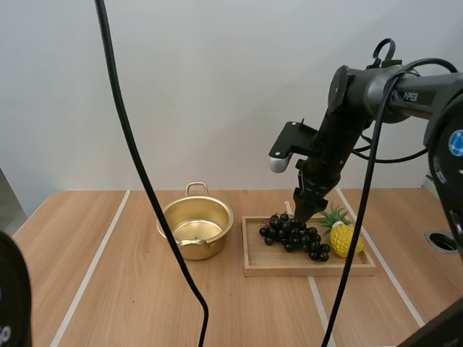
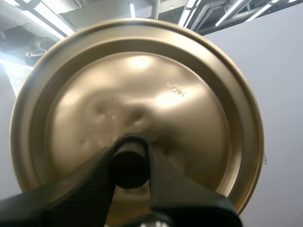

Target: Open the pot, put the grape inside, and close it

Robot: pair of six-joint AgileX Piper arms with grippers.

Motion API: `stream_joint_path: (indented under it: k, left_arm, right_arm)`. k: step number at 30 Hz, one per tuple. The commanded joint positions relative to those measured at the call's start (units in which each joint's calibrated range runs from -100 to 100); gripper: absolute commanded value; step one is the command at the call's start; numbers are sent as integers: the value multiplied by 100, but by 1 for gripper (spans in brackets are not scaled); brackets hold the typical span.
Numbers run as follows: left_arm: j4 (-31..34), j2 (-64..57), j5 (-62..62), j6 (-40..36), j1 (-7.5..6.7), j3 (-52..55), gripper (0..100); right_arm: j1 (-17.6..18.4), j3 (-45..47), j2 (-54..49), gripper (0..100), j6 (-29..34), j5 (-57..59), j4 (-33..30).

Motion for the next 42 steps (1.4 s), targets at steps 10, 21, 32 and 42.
stream_joint_path:
  k: [10, 21, 32, 42]
  left_arm:
    - [2, -41, 12, -29, 14, -58, 0]
    - [2, -41, 130, -1, 14, -58, 0]
    - [2, -29, 163, 23, 14, -58, 0]
    - [2, -29, 172, 71, 14, -58, 0]
  right_arm:
    - [-18, -38, 1111, 100, -295, 47, 3]
    - [-18, -38, 1767, 100, -514, -892, -38]
    - [-18, -50, 2242, 100, -617, -1683, -38]
    - [-18, -50, 2353, 100, -617, -2075, -38]
